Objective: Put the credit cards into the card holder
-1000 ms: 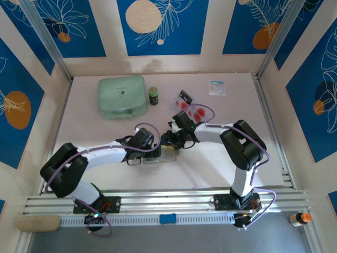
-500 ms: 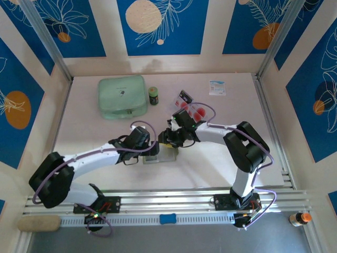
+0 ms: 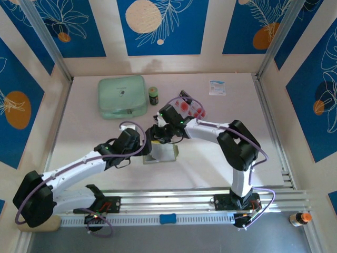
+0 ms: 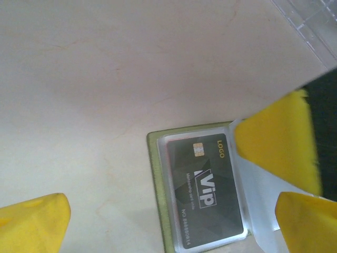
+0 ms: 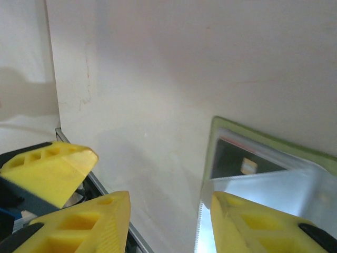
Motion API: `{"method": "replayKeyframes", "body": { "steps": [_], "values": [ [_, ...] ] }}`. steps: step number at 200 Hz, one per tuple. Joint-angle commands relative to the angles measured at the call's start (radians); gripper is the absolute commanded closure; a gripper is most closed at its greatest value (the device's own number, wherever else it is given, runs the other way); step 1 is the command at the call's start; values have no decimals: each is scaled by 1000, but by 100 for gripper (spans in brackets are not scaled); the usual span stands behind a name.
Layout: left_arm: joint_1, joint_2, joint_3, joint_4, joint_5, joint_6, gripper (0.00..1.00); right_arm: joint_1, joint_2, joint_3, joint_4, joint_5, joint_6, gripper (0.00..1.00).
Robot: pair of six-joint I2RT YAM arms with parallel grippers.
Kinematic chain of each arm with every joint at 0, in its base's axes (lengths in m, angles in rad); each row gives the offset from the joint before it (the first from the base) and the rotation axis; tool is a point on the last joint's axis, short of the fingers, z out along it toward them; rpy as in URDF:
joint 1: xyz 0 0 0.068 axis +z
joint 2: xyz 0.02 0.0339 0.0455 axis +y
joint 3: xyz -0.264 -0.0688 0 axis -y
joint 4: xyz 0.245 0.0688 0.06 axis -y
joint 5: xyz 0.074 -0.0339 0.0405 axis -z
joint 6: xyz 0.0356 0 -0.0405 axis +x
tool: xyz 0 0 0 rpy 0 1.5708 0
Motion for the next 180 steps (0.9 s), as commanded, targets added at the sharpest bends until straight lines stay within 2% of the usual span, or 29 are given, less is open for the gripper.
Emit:
{"method": "replayKeyframes", "body": {
  "steps": [1, 43, 100, 180],
  "values": [
    [20, -30, -11, -5, -36, 5, 0, 35, 67, 33, -38, -5, 5, 56],
    [32, -38, -24, -7, -31, 4, 0, 41, 131, 44, -15, -15, 3, 56],
    [36, -13, -49, 23, -12, 2, 0, 22, 95, 42, -8, -35, 1, 56],
    [38, 138, -52, 128, 68, 29, 0, -36, 65, 32, 18, -62, 21, 57]
  ]
}}
